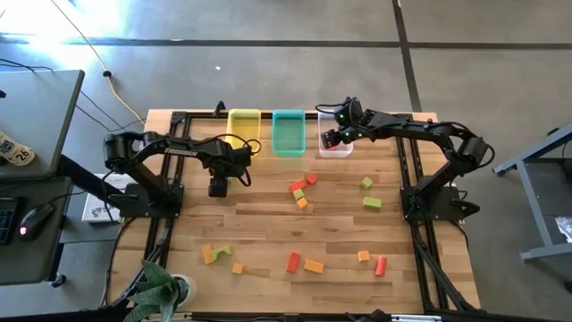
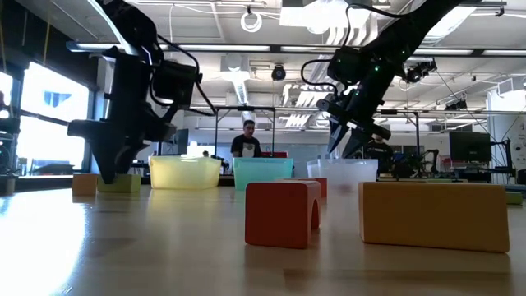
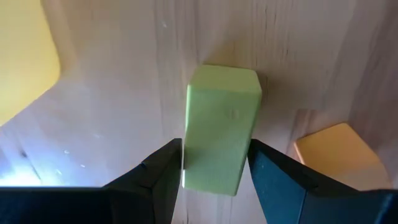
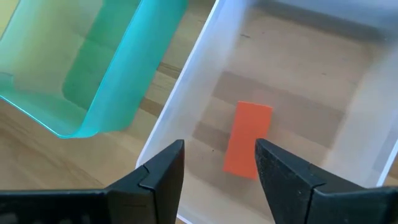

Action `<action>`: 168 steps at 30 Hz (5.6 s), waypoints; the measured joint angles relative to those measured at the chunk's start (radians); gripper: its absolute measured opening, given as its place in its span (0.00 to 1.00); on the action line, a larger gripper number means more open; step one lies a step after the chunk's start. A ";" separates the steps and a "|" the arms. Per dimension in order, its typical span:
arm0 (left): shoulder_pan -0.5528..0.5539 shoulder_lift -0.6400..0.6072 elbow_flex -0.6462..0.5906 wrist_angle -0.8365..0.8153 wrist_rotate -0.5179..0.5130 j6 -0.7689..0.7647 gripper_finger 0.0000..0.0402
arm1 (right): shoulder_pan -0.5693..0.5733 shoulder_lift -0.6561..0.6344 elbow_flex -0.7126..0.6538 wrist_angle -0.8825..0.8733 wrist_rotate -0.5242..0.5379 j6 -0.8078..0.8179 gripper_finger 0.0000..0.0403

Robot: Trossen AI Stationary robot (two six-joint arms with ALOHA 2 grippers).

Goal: Sort & place blocks by color
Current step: Put the green block into the yellow bin, then put the yellow block into the blue bin

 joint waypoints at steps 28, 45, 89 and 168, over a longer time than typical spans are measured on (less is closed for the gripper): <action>0.000 -0.013 0.112 0.049 0.049 0.001 0.26 | 0.028 -0.031 0.000 0.015 -0.227 0.083 0.46; 0.148 -0.026 0.336 0.123 0.031 0.062 0.26 | 0.253 -0.086 0.002 0.119 -0.194 0.253 0.46; 0.157 -0.047 0.336 0.193 0.017 0.030 0.44 | 0.681 -0.084 0.001 0.119 0.137 0.536 0.47; -0.178 -0.378 0.336 -0.025 0.045 -0.680 0.44 | 0.724 0.334 0.172 0.012 0.037 0.477 0.26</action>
